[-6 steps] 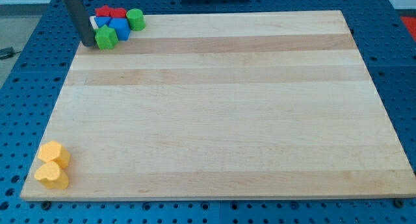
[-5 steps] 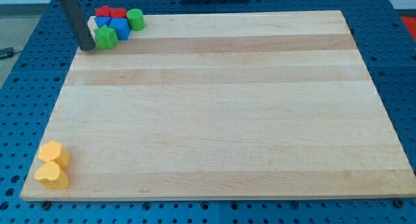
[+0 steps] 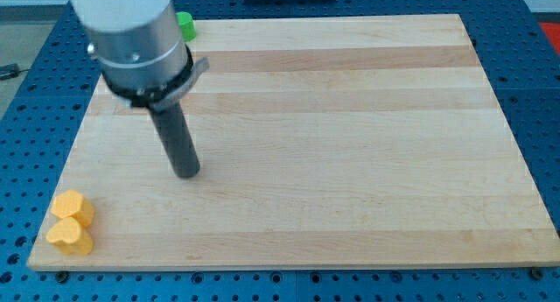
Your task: Place the arm to the right side of the yellow heart
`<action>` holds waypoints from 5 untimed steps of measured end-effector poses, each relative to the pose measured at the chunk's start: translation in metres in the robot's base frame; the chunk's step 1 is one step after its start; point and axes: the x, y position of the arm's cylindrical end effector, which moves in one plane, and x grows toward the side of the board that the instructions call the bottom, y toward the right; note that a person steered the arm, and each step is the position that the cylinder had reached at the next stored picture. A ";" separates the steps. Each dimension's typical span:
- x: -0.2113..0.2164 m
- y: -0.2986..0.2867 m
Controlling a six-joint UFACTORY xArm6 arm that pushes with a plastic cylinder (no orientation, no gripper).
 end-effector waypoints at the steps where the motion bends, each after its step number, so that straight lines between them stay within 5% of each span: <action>1: 0.038 0.000; 3: 0.099 -0.007; 5: 0.100 -0.011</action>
